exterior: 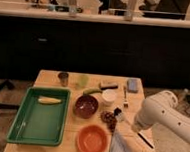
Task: Place brush in purple bowl
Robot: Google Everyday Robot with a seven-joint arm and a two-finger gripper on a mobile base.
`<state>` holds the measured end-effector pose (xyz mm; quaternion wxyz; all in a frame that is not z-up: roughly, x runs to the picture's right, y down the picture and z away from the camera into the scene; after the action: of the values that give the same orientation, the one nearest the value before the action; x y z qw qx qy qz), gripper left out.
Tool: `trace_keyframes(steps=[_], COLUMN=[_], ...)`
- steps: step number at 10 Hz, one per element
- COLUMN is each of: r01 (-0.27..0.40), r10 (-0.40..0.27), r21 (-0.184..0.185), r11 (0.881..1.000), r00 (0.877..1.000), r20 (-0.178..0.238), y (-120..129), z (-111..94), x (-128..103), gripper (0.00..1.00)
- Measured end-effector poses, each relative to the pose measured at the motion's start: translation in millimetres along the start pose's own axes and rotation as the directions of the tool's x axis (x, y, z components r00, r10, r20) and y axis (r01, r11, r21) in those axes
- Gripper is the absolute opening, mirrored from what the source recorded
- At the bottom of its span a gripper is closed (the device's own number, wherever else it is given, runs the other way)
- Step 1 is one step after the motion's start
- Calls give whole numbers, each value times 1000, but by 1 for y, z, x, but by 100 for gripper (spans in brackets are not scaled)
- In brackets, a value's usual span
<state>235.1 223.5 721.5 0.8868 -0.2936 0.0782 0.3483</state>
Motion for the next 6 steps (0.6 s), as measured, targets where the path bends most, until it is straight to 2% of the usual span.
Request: trace_keyframes(steps=[3, 6], r01=[51, 92], r10=[-52, -94], r21=[27, 46], r11=[998, 995], r00=[999, 995], r20=[16, 26], y=[19, 31], z=[-16, -26], x=[-30, -50], gripper=[0, 0])
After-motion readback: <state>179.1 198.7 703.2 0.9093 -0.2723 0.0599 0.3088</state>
